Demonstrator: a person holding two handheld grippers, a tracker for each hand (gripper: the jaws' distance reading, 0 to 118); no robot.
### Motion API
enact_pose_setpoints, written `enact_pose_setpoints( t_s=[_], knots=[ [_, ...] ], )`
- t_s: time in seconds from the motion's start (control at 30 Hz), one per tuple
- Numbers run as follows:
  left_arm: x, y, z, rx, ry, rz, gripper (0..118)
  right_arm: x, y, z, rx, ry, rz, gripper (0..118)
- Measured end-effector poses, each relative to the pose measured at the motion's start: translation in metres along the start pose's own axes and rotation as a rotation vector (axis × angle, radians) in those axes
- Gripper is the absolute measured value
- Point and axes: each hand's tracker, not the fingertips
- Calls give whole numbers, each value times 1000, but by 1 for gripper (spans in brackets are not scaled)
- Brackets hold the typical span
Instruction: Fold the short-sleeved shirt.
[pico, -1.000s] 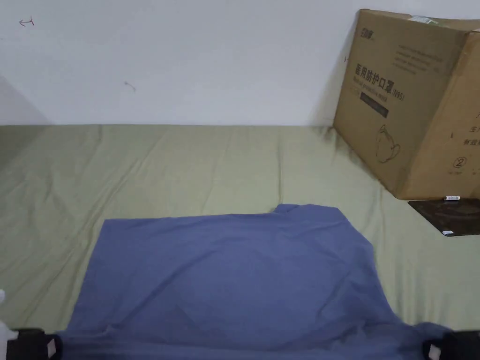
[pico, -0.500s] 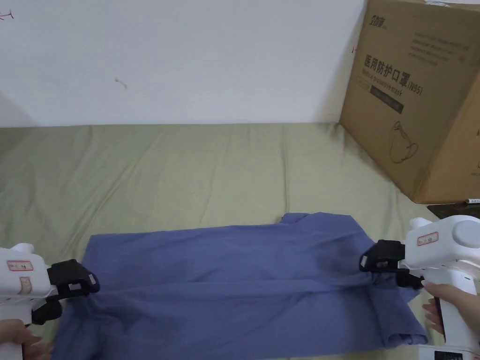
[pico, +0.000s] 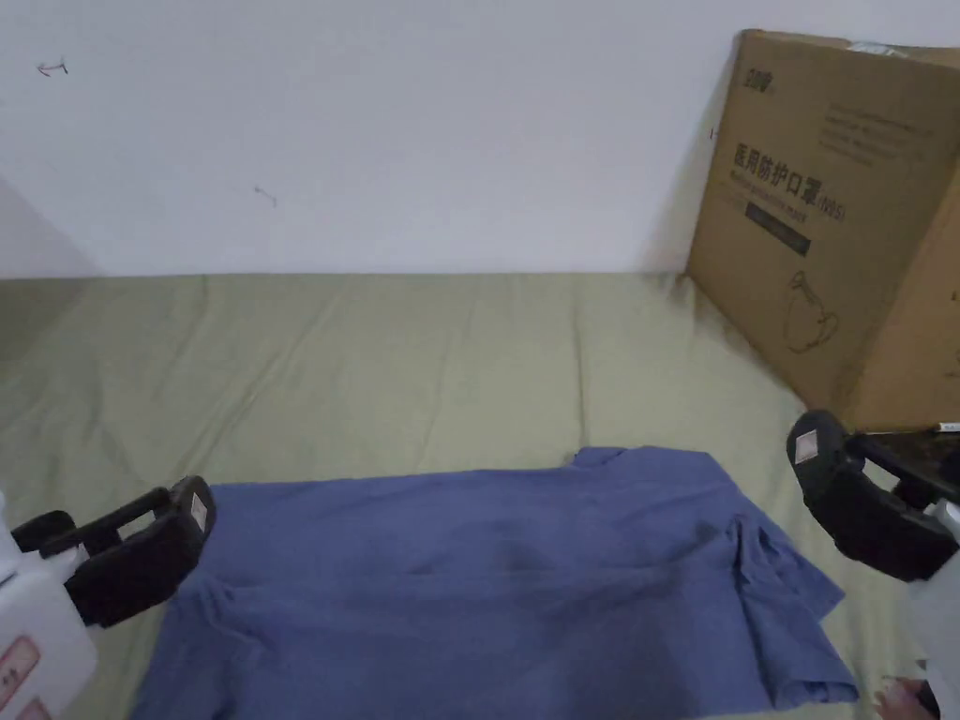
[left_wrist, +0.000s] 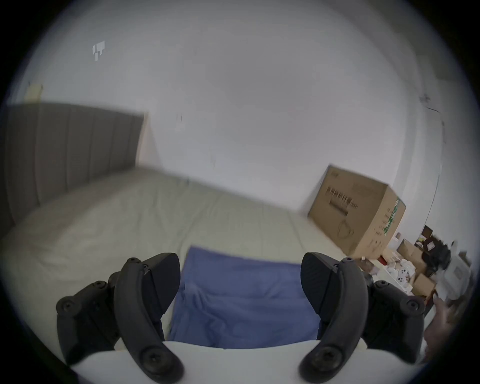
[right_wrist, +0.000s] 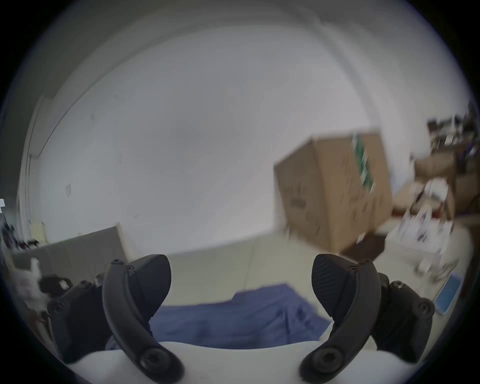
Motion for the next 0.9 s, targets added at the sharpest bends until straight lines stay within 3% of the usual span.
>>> enact_pose_setpoints(
  t_s=[0.07,0.1,0.13,0.17,0.2,0.3,0.43,0.5,0.57,0.67,0.7,0.73,0.77,0.8,0.9],
  knots=[
    [15,-6,26,81,4,-47,94,-8,-7,13,-90,59,27,109],
    [24,-9,38,88,0,-76,83,-12,-10,16,-199,78,24,105],
    [37,-11,45,91,48,-121,56,-16,-17,22,-206,61,23,86],
    [46,-13,49,82,88,-153,4,-22,-24,24,-212,6,42,17],
    [52,-16,55,83,141,-190,0,-25,-30,29,-226,-69,110,0],
    [50,-17,58,37,9,-81,0,-21,-41,31,-236,-38,1,0],
    [54,-11,56,37,42,-135,0,-18,-39,27,-252,-40,-28,0],
    [46,-2,50,-8,24,-97,0,-18,-35,28,-243,-25,-44,0],
    [26,16,29,-174,-56,11,0,-14,-30,29,-246,23,-85,0],
    [-13,26,-35,-584,12,70,0,-14,-26,27,-288,16,-111,0],
    [-29,19,-54,-702,24,84,1,-14,-25,28,-294,13,-131,0],
    [-45,8,-69,-788,31,102,13,-12,-27,28,-306,21,-160,0],
    [-57,-3,-79,-845,54,99,53,-11,-30,27,-319,43,-188,0],
    [-58,-13,-81,-844,104,100,79,-10,-34,25,-333,44,-193,0],
    [-79,-46,-102,-912,205,63,99,-10,-46,19,-388,46,-157,0]
  ],
)
